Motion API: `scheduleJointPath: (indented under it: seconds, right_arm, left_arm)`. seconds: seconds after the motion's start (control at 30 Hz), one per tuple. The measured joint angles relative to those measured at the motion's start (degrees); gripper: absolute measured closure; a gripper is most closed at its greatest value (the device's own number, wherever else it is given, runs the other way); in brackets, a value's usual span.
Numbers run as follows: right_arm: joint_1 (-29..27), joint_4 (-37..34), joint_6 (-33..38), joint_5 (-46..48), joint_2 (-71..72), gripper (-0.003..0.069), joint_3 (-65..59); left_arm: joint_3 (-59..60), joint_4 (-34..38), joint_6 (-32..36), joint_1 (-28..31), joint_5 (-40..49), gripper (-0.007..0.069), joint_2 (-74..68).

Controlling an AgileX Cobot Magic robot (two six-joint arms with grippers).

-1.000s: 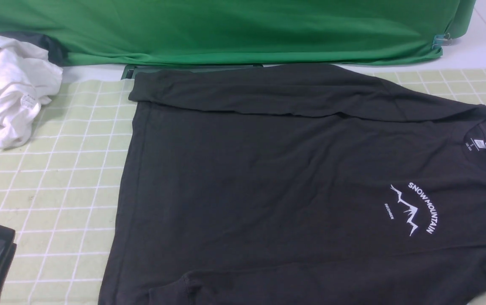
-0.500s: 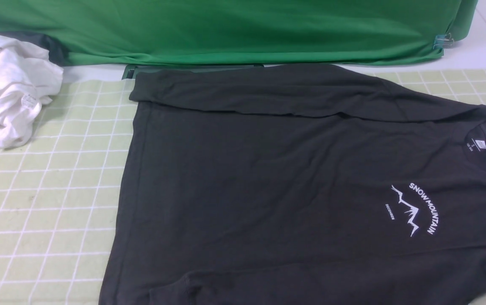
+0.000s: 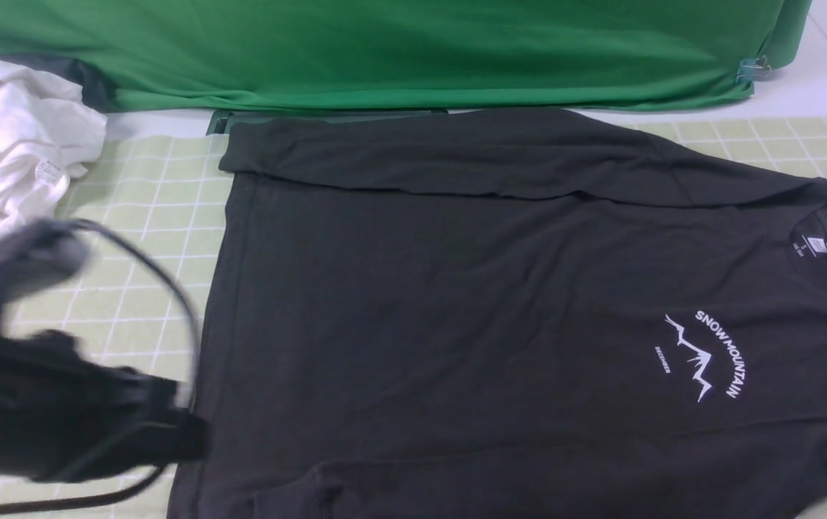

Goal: Fold a long-sleeved shirt over a green coffee tablecloth.
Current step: 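Grasp the left edge of the dark T-shirt lying flat on the table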

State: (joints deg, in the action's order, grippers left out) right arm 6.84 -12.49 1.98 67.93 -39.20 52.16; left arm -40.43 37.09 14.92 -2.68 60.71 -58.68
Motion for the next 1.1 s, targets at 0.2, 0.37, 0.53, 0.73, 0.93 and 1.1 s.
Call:
scheduleJointPath:
  seconds: [0.2, 0.37, 0.53, 0.73, 0.93, 1.1]
  right_arm:
    - [0.0, 0.0, 2.2, 1.2, -4.8, 0.0636, -4.3]
    - [0.0, 0.0, 4.4, 0.2, -5.1, 0.0622, -4.9]
    - [0.0, 0.0, 5.2, -0.6, -5.1, 0.0614, -4.9]
    - [0.0, 0.0, 6.0, -1.0, -5.1, 0.0608, -4.9]
    - [0.0, 0.0, 7.3, -1.0, -5.1, 0.0596, -4.9]
    - [0.0, 0.0, 7.5, -1.0, -5.1, 0.0587, -4.9]
  left_arm:
    - [-0.1, -11.2, -13.2, -18.7, -9.2, 0.0612, -9.7]
    - [-0.1, -26.1, -29.3, -28.9, -11.6, 0.0602, -15.6]
    - [-0.1, -30.4, -35.2, -29.7, -15.2, 0.0543, -21.0]
    - [-0.2, -32.0, -38.5, -29.9, -17.1, 0.0393, -27.2]
    - [-0.3, -35.2, -43.3, -29.9, -18.7, 0.0249, -29.1]
    - [-0.4, -35.7, -45.3, -29.9, -20.3, 0.0197, -30.4]
